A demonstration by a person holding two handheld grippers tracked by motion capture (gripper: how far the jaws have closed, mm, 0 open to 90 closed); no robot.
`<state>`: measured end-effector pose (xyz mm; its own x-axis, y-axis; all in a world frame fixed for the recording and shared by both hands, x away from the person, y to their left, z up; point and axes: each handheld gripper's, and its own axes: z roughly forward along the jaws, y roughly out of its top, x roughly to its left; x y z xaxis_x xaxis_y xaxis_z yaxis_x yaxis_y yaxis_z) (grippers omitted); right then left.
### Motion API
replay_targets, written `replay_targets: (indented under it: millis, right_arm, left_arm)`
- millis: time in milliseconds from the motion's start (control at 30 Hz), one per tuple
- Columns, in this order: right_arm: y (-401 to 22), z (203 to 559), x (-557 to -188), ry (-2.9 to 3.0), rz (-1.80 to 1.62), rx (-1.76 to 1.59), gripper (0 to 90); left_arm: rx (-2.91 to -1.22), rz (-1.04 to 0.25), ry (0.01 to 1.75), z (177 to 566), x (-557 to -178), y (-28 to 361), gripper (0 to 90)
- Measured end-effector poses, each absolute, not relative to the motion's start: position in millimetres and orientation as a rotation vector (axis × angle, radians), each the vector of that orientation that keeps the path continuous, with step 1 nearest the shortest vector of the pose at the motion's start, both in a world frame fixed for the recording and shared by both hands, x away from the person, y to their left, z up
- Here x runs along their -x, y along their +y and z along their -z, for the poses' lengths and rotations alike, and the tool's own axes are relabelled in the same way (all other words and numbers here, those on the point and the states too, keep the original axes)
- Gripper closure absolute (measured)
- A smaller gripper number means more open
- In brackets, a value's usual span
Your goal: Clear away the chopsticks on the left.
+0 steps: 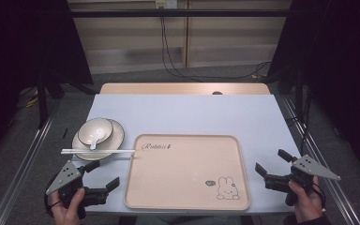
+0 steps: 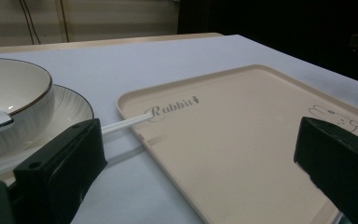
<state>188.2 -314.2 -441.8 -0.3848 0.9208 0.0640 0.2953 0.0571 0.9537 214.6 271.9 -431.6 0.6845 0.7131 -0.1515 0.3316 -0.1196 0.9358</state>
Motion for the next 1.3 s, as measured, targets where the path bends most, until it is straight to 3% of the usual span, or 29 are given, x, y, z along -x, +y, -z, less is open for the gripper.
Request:
replay_targets:
  millis: [733,1300]
  right_arm:
    - [-311.5,442.0,-186.7,1.770,-1.353,-1.210,1.3]
    - [-312.1,442.5,-186.1,1.760,-1.355,-1.220,1.4]
  left_arm:
    - [-1.725,-0.377,0.854,425.4,-209.2,281.4,3.3]
    - [-1.882,-0.309,0.847,421.5,-230.8,322.3,5.9]
